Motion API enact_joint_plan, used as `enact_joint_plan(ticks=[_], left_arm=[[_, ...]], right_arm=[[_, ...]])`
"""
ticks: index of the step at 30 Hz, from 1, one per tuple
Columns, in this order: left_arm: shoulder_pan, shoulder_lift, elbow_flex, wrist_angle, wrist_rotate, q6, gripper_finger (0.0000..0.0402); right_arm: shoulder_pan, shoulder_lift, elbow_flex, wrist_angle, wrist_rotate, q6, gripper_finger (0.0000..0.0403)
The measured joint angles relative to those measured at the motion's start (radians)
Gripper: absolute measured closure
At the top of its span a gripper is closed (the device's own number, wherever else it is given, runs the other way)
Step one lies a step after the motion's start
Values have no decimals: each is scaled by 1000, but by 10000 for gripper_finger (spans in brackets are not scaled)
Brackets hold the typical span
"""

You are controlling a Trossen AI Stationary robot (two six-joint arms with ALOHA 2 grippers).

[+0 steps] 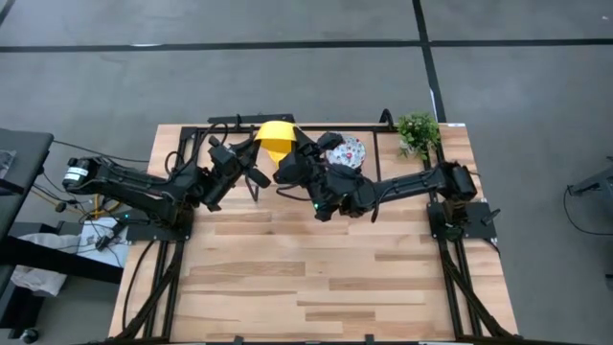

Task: Pick & Place Mini bowls
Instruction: Stack the yellow bowl on the yellow bowl on the shelf

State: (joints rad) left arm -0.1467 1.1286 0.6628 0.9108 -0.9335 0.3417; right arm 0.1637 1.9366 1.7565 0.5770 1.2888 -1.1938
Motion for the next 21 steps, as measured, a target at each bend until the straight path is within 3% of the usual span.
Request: enact_joint_plan(ticks=[12, 21], left_arm=[[-1, 0, -3, -19, 53, -11, 398], [-4, 0, -4, -60, 36, -9, 399]], right_arm=[[28, 0, 0, -3, 44, -51, 308], [71, 0, 0, -65, 65, -71, 246]])
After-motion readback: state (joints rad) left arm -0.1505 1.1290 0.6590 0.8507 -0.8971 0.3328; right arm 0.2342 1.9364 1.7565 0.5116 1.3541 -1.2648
